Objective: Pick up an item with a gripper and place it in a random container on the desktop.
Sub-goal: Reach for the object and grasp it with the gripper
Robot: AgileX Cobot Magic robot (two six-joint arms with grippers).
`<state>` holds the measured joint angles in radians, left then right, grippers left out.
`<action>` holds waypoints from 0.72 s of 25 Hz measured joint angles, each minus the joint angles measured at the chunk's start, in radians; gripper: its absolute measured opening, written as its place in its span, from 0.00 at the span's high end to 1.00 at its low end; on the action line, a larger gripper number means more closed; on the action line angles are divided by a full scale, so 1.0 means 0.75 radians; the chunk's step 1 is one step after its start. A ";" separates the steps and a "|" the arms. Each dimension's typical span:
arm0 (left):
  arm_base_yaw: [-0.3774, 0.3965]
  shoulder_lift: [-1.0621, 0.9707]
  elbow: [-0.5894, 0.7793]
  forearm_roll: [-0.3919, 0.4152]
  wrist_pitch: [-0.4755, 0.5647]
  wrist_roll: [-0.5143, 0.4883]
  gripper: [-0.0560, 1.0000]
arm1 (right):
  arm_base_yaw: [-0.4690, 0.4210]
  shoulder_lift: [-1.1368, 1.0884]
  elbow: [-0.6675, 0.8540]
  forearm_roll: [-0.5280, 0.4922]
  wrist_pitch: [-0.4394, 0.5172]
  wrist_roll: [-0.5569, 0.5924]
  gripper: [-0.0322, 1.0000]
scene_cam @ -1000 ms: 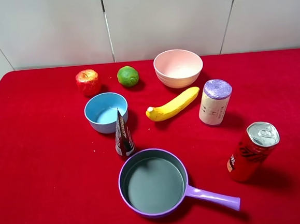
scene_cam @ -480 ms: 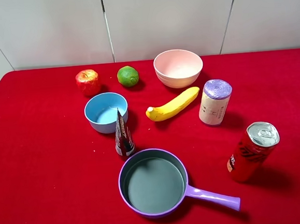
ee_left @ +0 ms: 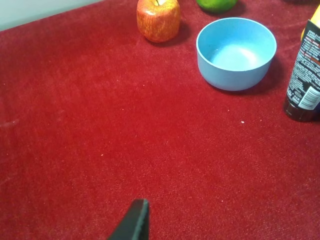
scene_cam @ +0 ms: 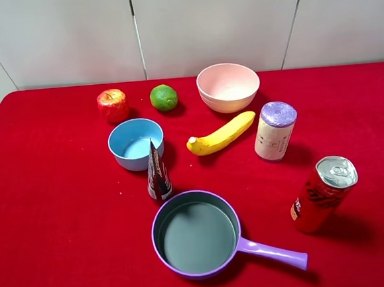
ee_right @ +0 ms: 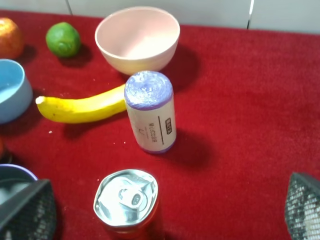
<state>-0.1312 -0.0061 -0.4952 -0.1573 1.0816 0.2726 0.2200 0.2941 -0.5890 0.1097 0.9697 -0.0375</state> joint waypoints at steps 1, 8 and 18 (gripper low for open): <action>0.000 0.000 0.000 0.000 0.000 0.000 0.01 | 0.000 0.048 -0.012 0.006 -0.010 -0.001 0.30; 0.000 0.000 0.000 0.000 0.000 0.000 0.01 | 0.000 0.346 -0.083 0.064 -0.063 -0.045 0.30; 0.000 0.000 0.000 0.000 0.000 0.000 0.01 | 0.169 0.653 -0.206 0.039 -0.140 -0.048 0.30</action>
<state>-0.1312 -0.0061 -0.4952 -0.1573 1.0816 0.2726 0.3469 0.7838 -0.7434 0.1391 0.8648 -0.0739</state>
